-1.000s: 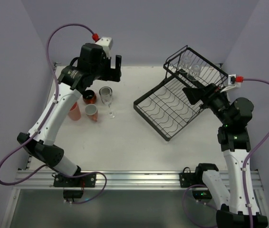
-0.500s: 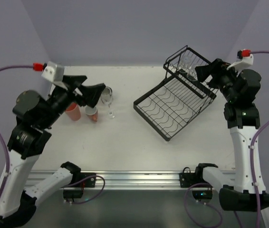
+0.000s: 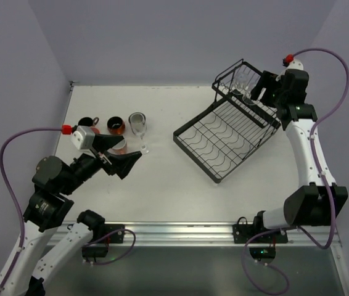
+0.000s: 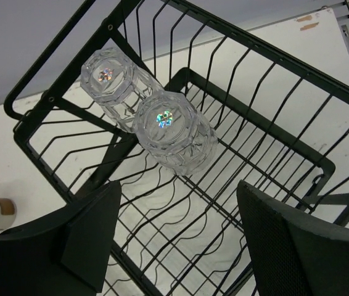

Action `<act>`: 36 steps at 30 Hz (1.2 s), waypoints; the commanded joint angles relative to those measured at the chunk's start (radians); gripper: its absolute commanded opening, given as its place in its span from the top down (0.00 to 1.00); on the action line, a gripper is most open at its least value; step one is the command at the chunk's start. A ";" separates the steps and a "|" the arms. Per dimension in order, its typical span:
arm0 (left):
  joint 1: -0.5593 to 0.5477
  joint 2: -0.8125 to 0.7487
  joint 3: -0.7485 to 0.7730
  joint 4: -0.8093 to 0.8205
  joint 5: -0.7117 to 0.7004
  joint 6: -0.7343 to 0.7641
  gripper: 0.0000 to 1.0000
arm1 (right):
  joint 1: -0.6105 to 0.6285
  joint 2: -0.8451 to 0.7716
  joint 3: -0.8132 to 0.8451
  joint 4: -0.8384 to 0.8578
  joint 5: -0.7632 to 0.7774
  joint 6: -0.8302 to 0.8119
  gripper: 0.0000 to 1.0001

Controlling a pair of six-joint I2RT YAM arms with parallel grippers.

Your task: Unload the cups from the dish rack

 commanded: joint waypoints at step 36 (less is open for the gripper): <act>0.003 0.100 0.009 0.177 0.154 -0.029 0.00 | 0.079 -0.007 0.169 0.162 0.199 -0.027 0.80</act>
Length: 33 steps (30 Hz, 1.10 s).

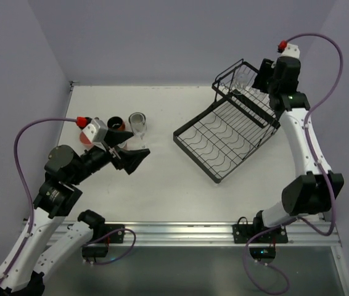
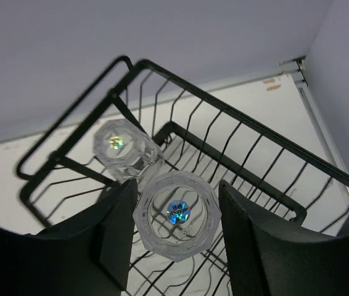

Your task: Unload the cups from the dish rack

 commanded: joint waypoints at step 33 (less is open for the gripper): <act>-0.263 0.262 -0.259 0.625 0.041 -0.521 0.22 | 0.573 -0.810 -1.146 1.020 -0.487 0.877 0.83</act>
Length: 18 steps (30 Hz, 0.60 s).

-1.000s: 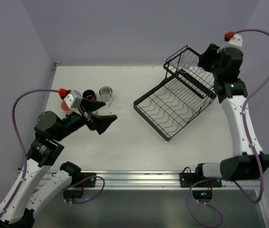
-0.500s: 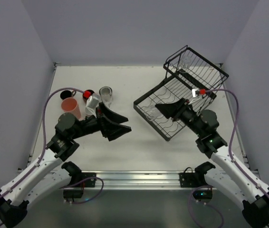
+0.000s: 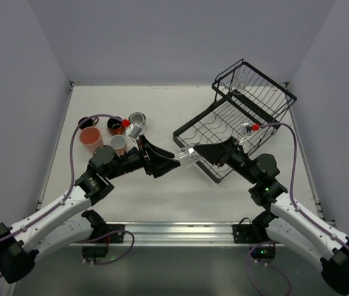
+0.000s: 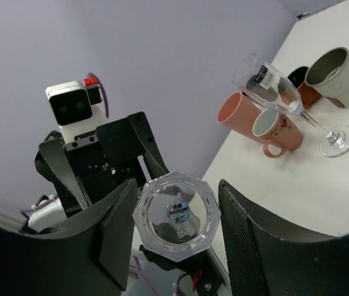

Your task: Unload the cups from the dish rack

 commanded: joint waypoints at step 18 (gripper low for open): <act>-0.042 0.015 0.164 -0.208 -0.180 0.171 1.00 | 0.043 0.099 0.000 0.118 -0.008 0.002 0.37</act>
